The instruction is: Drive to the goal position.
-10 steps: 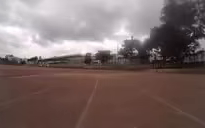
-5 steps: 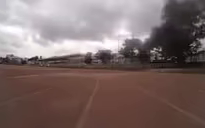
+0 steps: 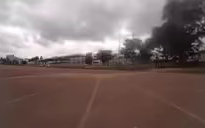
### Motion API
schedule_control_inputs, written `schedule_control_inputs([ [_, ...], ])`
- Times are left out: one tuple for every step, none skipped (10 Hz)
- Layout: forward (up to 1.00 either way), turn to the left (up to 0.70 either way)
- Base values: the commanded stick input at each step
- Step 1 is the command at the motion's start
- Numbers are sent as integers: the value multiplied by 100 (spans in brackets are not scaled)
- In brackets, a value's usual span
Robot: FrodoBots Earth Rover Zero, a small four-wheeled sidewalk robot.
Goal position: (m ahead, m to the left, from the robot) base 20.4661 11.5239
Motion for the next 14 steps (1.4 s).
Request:
schedule_control_inputs([
  [70, 0],
  [70, 0],
  [70, 0],
  [70, 0],
  [70, 0],
  [70, 0],
  [70, 0],
  [70, 0],
  [70, 0],
  [70, 0],
  [70, 0],
  [70, 0],
  [70, 0],
  [70, 0],
])
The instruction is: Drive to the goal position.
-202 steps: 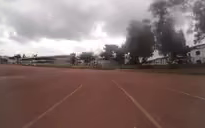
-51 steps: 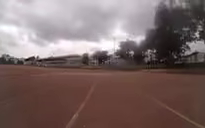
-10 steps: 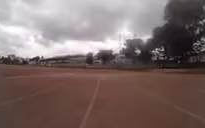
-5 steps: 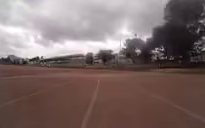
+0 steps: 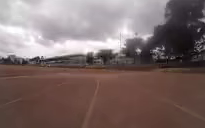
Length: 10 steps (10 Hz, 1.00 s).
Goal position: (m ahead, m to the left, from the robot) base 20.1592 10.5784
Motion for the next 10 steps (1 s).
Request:
schedule_control_inputs([
  [70, 0],
  [70, 0],
  [70, 0],
  [70, 0],
  [70, 0],
  [70, 0],
  [70, 0],
  [70, 0],
  [70, 0],
  [70, 0],
])
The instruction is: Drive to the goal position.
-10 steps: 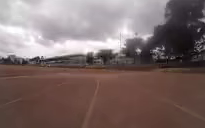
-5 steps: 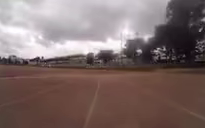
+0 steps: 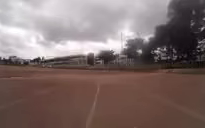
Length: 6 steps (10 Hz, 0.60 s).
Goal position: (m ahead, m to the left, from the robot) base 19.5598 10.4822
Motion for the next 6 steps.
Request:
schedule_control_inputs([
  [70, 0],
  [70, 0],
  [70, 0],
  [70, 0],
  [70, 0],
  [70, 0],
])
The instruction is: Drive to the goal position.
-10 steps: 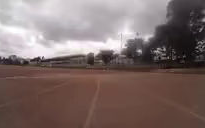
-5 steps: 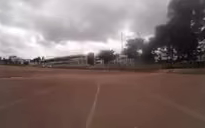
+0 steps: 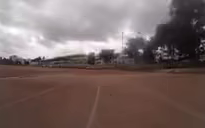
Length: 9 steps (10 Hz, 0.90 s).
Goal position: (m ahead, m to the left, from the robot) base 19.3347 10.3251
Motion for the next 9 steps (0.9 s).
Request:
schedule_control_inputs([
  [70, 0],
  [70, 0],
  [70, 0],
  [70, 0],
  [70, 0],
  [70, 0],
  [70, 0],
  [70, 0],
  [70, 0],
])
